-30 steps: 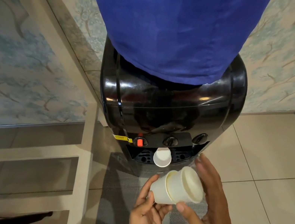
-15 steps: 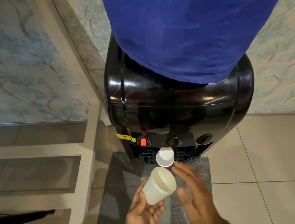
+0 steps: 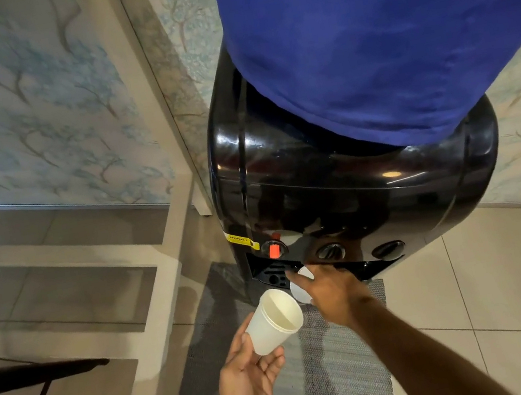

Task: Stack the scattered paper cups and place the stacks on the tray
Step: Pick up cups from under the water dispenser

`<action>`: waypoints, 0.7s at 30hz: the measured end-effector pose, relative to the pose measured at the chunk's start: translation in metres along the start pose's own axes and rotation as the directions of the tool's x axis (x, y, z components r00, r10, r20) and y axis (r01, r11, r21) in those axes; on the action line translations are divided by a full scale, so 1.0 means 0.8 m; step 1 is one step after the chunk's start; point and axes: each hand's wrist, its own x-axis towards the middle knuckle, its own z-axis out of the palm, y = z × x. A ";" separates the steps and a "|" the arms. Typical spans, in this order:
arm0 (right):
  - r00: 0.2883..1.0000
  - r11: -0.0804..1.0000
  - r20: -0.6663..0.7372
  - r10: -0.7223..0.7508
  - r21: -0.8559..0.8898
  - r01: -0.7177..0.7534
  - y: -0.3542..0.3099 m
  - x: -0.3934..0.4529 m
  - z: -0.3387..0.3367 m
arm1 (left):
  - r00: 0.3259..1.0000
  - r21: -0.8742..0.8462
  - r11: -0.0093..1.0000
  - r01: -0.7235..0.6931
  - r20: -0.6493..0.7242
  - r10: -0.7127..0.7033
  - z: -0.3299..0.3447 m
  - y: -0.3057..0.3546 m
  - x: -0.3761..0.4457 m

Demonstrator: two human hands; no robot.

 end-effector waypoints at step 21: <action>0.856 -0.285 -0.012 0.517 0.940 0.185 -0.046 -0.203 -0.089 | 0.994 -0.044 0.999 -0.018 0.108 0.023 0.056 0.025 -0.074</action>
